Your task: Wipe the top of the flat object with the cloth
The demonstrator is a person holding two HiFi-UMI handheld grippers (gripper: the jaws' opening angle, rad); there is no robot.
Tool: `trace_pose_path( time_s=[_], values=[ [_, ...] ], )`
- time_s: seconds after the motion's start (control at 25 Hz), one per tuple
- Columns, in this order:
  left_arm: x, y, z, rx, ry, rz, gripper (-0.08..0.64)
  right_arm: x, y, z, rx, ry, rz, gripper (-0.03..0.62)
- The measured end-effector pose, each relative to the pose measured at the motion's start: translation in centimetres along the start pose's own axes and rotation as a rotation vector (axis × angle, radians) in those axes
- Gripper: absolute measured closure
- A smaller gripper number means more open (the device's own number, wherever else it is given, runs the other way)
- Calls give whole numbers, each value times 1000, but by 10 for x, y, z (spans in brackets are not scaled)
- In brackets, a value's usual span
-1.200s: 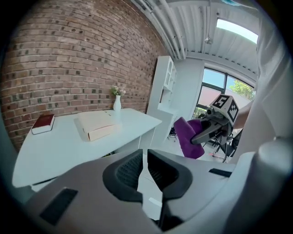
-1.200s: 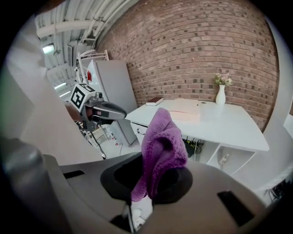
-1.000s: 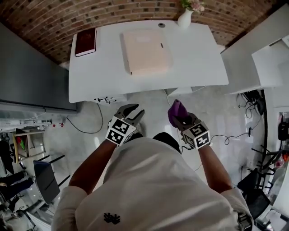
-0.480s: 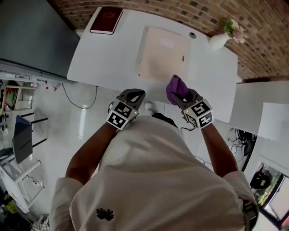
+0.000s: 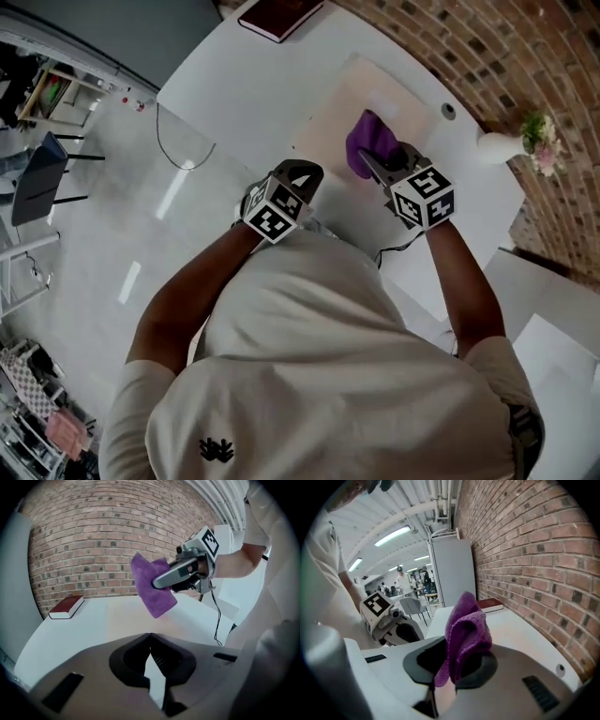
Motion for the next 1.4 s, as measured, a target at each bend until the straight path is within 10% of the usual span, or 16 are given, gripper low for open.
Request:
trace_pose_path(
  time_s=[0.92,1.4],
  values=[
    [86,4,-22,-112,190,84,535,158,5,19,-125,132,417,515],
    [85,5,-20,-134,228,51,535,174,-31,9,-152,143,308,515]
  ],
)
Point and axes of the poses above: the fingertips, and each gripper's own axes: x forward along the fingers, y to its left, z out of its top, the point moved 8 cm from there along -x, backward along the fingers, and after that the axes turned 12 degrees about x, right-handed, at the moved point
